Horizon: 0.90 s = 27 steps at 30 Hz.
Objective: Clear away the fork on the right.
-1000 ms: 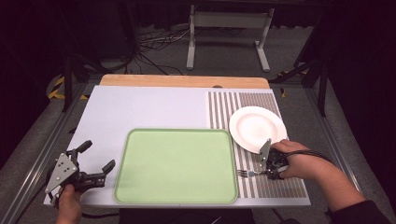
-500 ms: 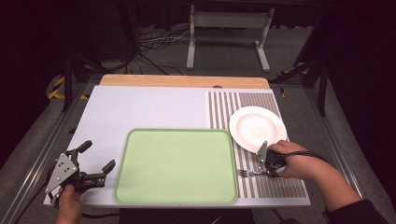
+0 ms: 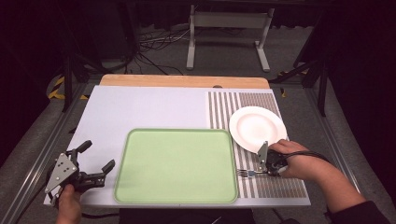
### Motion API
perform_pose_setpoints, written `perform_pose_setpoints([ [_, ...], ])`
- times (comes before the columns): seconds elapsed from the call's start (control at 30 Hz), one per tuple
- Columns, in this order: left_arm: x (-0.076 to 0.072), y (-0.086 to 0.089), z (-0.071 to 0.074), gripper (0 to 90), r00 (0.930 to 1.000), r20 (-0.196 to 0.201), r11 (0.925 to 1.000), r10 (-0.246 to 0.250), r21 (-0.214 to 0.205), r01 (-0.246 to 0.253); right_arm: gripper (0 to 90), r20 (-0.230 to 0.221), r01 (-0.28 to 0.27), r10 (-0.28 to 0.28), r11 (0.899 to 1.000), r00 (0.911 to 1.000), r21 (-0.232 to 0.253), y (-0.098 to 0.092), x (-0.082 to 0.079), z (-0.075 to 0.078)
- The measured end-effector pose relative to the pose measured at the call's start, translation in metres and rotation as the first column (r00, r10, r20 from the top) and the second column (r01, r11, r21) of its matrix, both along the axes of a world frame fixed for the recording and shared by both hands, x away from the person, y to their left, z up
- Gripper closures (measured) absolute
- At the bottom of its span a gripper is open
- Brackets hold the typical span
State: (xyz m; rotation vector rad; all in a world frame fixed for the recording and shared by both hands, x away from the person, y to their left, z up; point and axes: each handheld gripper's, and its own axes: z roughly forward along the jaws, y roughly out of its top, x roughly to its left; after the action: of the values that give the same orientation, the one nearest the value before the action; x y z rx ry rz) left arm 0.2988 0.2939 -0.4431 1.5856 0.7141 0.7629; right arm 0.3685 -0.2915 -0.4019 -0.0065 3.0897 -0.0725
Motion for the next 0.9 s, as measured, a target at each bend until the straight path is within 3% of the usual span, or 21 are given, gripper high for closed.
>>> perform_pose_setpoints([
  [0.63,0.000,0.000,0.000,0.0,1.0000,-0.002,1.0000,-0.001,0.008,0.001,78.2,0.091,0.007,-0.012,0.998,0.9958,0.055,0.004,0.002,0.041],
  [0.9,0.000,0.000,0.000,0.0,1.0000,-0.002,1.0000,-0.001,0.006,0.001,78.2,0.138,-0.015,0.003,0.997,0.9904,0.079,0.018,0.006,0.051],
])
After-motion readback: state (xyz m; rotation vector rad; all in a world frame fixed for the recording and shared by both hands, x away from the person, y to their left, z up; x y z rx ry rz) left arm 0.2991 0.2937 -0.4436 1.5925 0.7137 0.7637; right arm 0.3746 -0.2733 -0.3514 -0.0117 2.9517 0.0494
